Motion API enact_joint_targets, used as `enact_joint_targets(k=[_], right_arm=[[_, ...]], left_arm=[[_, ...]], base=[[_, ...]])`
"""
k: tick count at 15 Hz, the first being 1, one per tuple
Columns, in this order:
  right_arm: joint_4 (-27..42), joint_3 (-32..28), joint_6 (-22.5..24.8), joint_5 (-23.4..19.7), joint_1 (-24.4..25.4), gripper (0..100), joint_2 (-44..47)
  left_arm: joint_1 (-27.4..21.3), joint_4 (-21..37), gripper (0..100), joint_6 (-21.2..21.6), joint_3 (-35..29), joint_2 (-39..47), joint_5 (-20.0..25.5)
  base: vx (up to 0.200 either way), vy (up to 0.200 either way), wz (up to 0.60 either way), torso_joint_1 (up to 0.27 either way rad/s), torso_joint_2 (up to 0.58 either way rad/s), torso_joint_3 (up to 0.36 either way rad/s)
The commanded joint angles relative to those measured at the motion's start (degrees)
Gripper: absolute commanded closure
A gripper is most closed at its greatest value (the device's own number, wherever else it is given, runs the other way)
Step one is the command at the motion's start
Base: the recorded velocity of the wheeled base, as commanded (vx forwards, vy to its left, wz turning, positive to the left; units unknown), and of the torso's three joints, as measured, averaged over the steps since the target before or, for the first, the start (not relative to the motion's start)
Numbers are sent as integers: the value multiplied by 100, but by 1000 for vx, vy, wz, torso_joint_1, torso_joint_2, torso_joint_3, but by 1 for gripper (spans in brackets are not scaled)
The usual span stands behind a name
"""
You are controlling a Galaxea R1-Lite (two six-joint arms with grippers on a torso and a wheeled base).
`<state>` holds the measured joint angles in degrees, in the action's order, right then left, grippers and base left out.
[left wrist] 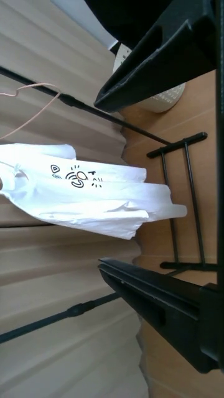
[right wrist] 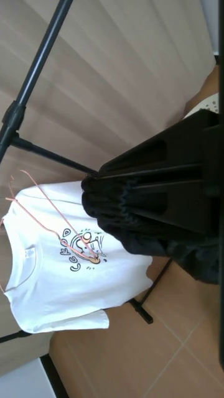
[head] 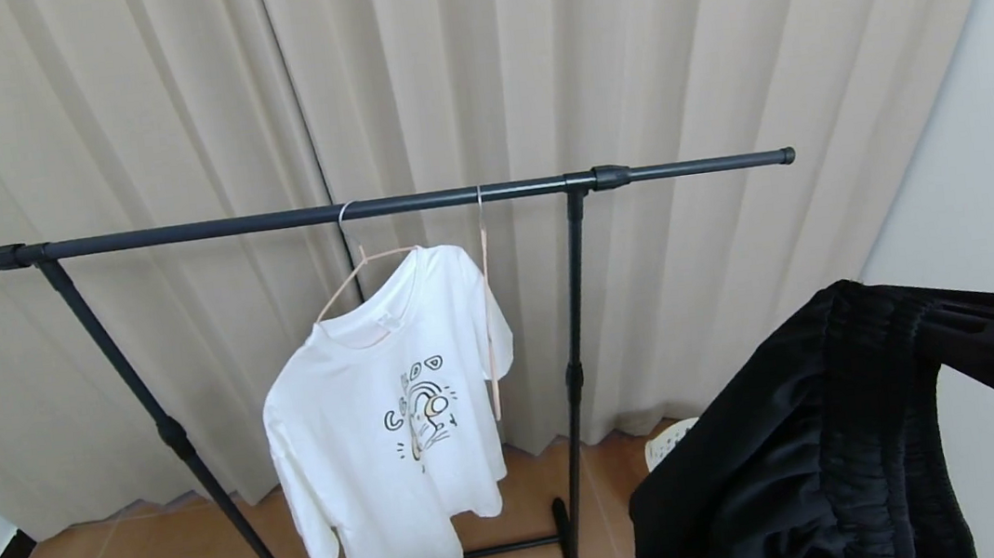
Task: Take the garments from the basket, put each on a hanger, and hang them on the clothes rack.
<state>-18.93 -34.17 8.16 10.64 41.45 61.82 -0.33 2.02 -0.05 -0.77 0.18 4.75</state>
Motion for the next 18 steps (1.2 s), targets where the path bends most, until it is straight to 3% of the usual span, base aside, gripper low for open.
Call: enact_joint_targets(k=[1,5,7,9,11,14,17,18], right_arm=[[4,-2,2,-1,4,100,6],[-128,42,2,-1,4,100,67],[-295,-2,11,34,4,100,278],[-445,-397,19,210,-5,100,902],[-462,-802,-16,166,-392,100,1561],[-603,-1030,-130,245,-506,100,2159],[-1016,-1311,-596,650,-506,100,2669],[-1016,-1382,-693,729,-497,100,2739]], left_arm=[[-2,0,0,5,-2,-1,-1],[-20,44,0,102,-2,8,34],[-143,70,0,233,-37,386,351],[-503,26,0,682,-301,2197,544],[-864,-202,0,717,-1154,3366,1045],[-1540,-475,0,330,-1883,4684,1423],[-2911,-1450,0,-769,-2657,6802,1309],[-3052,-1565,0,-874,-2806,7136,1221]], base=[[0,0,0,0,0,0],[0,0,0,0,0,0],[0,0,0,0,0,0],[0,0,0,0,0,0],[0,0,0,0,0,0],[0,0,0,0,0,0],[0,0,0,0,0,0],[0,0,0,0,0,0]])
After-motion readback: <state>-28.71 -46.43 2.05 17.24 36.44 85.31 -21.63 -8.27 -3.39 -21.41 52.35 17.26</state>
